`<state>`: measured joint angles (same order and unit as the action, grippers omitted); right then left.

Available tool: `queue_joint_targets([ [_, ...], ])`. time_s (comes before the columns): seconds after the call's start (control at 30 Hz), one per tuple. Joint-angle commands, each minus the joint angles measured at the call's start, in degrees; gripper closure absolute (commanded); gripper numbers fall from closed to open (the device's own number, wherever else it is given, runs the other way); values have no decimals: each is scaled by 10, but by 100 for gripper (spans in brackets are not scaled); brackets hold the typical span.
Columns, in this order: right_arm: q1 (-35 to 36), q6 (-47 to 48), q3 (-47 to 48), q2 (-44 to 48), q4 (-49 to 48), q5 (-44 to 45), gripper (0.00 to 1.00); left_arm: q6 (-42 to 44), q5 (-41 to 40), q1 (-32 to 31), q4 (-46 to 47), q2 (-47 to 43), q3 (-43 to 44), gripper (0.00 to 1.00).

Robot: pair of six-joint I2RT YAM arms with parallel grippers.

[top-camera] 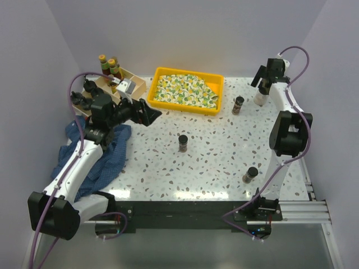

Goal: Organize the condiment bottles
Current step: Pick up the bottle from the corner of the board.

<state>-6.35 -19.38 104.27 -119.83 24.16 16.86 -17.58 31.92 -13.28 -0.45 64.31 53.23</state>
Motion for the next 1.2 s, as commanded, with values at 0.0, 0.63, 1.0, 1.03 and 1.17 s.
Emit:
queue_joint_targets([
  [0.0,-1,13,47,-24,-47,-14,2,-7,9,-3,27,5,1,0],
  [0.63,-12,78,89,-85,-93,-16,36,-6,8,-3,30,7,-1,0],
  [1.0,-8,83,9,1,-119,11,58,-5,2,-2,29,5,-1,0],
  [1.03,-2,85,7,7,-113,18,59,-5,2,-3,28,5,0,0],
  [1.17,17,87,-13,50,-93,60,59,-5,0,-2,26,0,0,0],
])
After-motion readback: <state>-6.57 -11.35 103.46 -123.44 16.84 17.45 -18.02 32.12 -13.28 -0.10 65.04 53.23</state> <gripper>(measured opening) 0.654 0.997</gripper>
